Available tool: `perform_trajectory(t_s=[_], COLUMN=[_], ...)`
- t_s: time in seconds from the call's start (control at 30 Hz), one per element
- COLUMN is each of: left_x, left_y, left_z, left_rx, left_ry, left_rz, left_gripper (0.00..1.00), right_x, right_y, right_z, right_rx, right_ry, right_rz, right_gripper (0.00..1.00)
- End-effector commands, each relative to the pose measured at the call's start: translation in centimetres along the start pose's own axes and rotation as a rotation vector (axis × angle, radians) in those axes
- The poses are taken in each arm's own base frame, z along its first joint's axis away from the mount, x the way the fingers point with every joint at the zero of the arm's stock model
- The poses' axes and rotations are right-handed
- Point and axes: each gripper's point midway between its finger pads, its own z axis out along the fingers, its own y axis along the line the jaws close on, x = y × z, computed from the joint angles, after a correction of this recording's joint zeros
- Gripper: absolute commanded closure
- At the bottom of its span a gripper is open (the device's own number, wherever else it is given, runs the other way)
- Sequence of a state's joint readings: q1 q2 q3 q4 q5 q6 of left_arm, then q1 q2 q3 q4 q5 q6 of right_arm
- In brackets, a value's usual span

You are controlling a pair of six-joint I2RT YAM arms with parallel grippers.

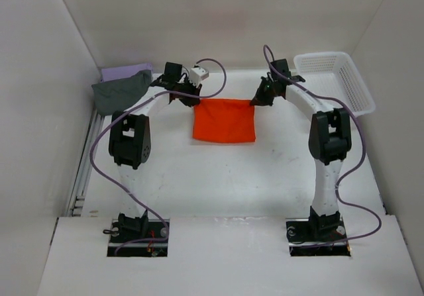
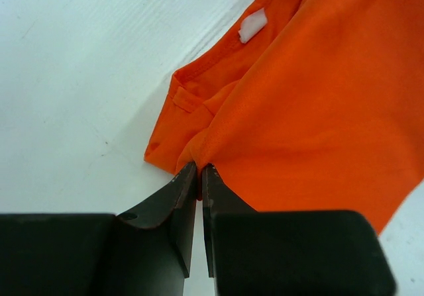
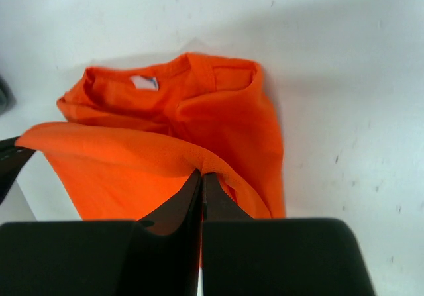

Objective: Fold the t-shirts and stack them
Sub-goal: Fold the long partially folded tshirt into a neat square

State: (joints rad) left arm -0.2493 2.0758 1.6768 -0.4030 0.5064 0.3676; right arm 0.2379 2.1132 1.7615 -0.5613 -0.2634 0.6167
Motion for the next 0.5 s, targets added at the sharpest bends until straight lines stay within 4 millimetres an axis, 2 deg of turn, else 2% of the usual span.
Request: perform_trajectory(t_s=[0.0,0.2,0.33,0.4,0.47], left_x=[-3.2,-2.0,-1.9,-1.7,-1.5], left_y=[2.6,3.7,4.7,5.1,5.6], left_z=[0.7,2.4,2.7,2.9,3.1], left_rx=[-0.073,-0.092,-0.134,-0.153,-0.176], left_ry=[-0.095,-0.074,-0.076,-0.069,-0.064], left_rz=[0.063,0.057,0.052,0.053,0.059], left_gripper=[0.94,0.94,0.93,0.91,0.86], right_x=[-3.5,-5.5,-6.3,-6.5,-6.5], right_y=[1.1,1.5,1.8,1.6,1.4], right_z=[0.8,2.2,3.4,4.1,4.7], right_rx=[-0.054,-0.077,-0.092,-0.082,-0.075], right_ry=[-0.07,-0.093,-0.093,-0.093,-0.094], right_rz=[-0.025,-0.028,-0.033,-0.029,-0.027], right_gripper=[1.0,0.99,0.96,0.91,0.82])
